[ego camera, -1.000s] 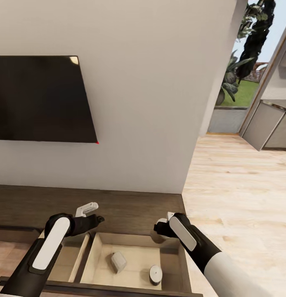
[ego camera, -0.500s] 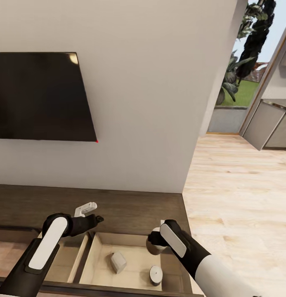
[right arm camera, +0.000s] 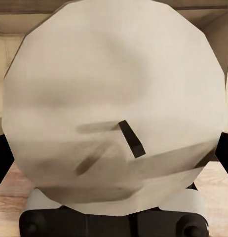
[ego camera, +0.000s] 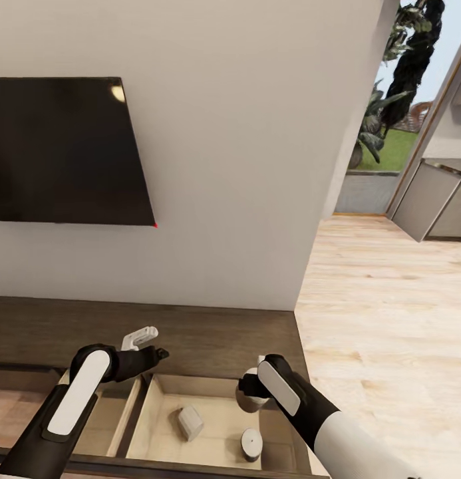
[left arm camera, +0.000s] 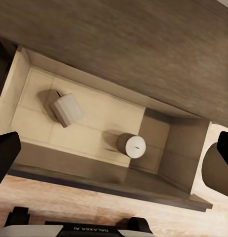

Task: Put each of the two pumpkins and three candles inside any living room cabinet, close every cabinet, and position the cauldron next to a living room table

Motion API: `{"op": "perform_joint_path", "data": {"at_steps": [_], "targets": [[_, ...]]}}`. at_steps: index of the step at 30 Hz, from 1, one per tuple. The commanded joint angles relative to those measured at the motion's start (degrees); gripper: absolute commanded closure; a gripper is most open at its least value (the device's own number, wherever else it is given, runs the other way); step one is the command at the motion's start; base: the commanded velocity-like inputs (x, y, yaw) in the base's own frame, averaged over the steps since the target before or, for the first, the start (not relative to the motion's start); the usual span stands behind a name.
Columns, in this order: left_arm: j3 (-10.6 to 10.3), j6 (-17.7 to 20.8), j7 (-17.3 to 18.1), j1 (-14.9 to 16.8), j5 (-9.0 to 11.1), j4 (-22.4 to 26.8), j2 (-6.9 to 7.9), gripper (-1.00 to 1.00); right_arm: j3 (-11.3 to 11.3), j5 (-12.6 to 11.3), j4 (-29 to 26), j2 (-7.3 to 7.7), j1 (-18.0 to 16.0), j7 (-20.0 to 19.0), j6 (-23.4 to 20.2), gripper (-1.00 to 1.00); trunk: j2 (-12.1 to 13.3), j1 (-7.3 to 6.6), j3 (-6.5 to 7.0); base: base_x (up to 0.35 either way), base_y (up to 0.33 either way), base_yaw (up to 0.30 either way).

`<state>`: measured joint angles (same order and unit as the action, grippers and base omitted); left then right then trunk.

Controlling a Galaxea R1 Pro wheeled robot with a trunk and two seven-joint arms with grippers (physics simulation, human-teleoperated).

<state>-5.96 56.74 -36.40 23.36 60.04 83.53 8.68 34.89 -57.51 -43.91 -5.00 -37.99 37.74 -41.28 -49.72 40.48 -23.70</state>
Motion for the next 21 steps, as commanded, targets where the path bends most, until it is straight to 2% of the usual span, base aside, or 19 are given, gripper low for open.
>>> {"op": "perform_joint_path", "data": {"at_steps": [1, 4, 7, 10, 18, 21], "targets": [[-0.10, 0.04, -0.60, 0.04, 0.64, 0.06, 0.04, -1.00, 0.18, -0.68, -0.06, 0.04, -0.07, 0.70, 0.04, 1.00, -0.47, 0.23, -0.25, 0.000, 0.000, 0.000], [-0.10, 0.04, -0.60, 0.02, 0.75, 0.06, 0.02, -1.00, 0.18, -0.68, 0.02, 0.07, -0.07, 1.27, -0.02, 1.00, -1.68, 0.89, -0.79, 0.000, 0.000, 0.000], [-0.14, 0.03, -0.60, 0.02, 0.78, 0.06, -0.01, -1.00, 0.18, -0.72, 0.12, 0.02, -0.07, 6.31, -0.03, 1.00, -2.88, 1.55, -1.33, 0.000, 0.000, 0.000], [-0.23, 0.03, -0.60, 0.02, 0.78, 0.06, -0.07, -1.00, 0.18, -0.76, 0.13, 0.04, -0.07, 8.72, -0.03, 1.00, -4.08, 2.21, -1.87, 0.000, 0.000, 0.000], [-0.27, 0.03, -0.60, 0.02, 0.95, 0.06, -0.05, -1.00, 0.18, -0.79, 0.36, 0.08, -0.07, 9.38, -0.08, 1.00, -7.29, 3.97, -3.31, 0.000, 0.000, 0.000], [-0.28, 0.03, -0.60, 0.02, 0.96, 0.06, -0.06, -1.00, 0.22, -0.59, 3.73, 0.08, -0.07, 8.79, -0.01, 1.00, -8.50, 4.63, -3.85, 0.000, 0.000, 0.000]]}}
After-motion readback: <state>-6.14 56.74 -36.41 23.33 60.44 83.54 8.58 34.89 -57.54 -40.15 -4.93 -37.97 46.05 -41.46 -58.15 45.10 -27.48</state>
